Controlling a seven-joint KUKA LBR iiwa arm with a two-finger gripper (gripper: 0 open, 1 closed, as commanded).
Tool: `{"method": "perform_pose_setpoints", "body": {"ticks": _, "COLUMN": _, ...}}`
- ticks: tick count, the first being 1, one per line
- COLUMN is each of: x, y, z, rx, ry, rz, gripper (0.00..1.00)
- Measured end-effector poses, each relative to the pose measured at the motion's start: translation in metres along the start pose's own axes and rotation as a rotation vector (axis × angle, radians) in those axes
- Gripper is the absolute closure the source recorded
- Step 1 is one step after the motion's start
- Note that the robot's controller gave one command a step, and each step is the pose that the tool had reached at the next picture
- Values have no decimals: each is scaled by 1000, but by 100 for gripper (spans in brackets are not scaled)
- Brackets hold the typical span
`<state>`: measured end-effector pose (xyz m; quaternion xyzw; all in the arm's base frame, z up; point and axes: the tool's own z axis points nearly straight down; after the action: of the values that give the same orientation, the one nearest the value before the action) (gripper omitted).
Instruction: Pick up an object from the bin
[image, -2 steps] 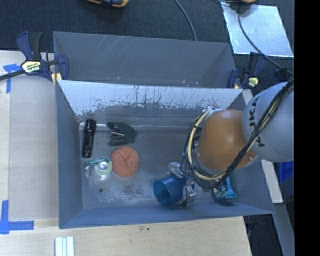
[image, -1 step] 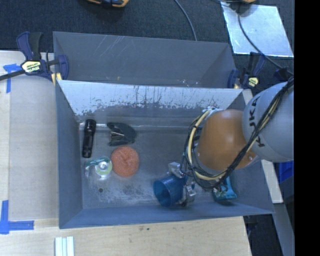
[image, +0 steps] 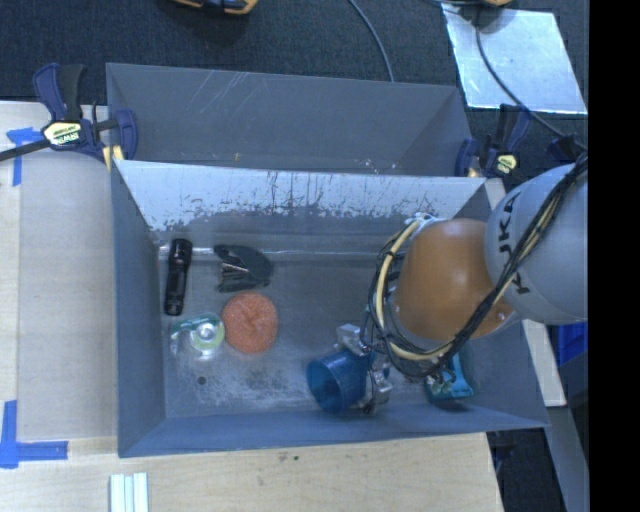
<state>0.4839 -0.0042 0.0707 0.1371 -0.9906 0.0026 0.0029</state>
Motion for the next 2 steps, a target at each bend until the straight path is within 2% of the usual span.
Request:
{"method": "perform_pose_setpoints", "body": {"ticks": 1, "x": 2, "y": 0, "z": -27, "rx": -1, "ry": 5, "rz": 0, "gripper": 100}}
{"method": "perform_pose_setpoints", "body": {"ticks": 2, "x": 3, "y": 0, "z": -79, "rx": -3, "ry": 8, "rz": 1, "gripper": 100}}
